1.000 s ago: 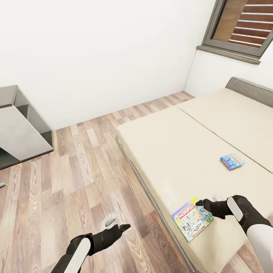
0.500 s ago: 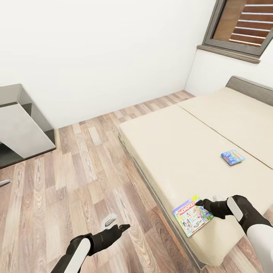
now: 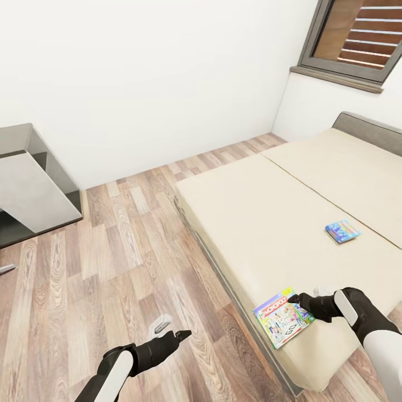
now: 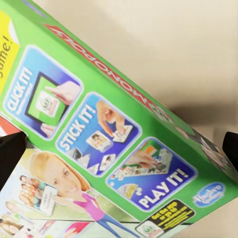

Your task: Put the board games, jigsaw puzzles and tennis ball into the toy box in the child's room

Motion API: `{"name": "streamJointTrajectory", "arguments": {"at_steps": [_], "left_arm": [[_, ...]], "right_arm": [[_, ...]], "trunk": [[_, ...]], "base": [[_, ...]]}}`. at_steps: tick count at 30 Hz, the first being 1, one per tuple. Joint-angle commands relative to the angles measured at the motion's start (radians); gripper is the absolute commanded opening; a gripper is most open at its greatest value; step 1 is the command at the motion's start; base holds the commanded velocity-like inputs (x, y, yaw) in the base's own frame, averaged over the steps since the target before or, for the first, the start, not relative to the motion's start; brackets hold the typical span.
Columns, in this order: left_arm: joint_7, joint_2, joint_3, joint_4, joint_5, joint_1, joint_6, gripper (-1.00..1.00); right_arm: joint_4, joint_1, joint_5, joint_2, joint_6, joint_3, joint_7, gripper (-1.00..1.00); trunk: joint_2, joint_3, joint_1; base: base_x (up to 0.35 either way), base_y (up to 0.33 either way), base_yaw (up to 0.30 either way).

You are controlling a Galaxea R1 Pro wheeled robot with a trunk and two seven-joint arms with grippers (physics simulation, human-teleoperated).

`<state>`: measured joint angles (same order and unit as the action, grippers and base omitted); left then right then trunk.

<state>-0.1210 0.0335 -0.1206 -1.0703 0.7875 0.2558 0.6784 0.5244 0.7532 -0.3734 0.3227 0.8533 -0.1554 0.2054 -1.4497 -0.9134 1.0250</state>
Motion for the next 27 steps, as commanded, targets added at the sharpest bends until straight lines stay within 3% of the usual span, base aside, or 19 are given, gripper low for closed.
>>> {"name": "streamJointTrajectory", "arguments": {"at_steps": [1, 27], "left_arm": [[-0.002, 0.0, 0.001, 0.0, 0.0, 0.0, 0.004, 1.0], [0.005, 0.002, 0.001, 0.0, -0.003, 0.0, 0.004, 1.0]], "right_arm": [[0.0, 0.0, 0.016, -0.001, 0.004, -0.004, 0.008, 1.0], [0.0, 0.0, 0.016, -0.001, 0.004, -0.004, 0.008, 1.0]], "trunk": [[0.0, -0.001, 0.0], [0.0, -0.001, 0.0]], "base": [[-0.001, 0.001, 0.0], [-0.039, 0.006, 0.0]]}}
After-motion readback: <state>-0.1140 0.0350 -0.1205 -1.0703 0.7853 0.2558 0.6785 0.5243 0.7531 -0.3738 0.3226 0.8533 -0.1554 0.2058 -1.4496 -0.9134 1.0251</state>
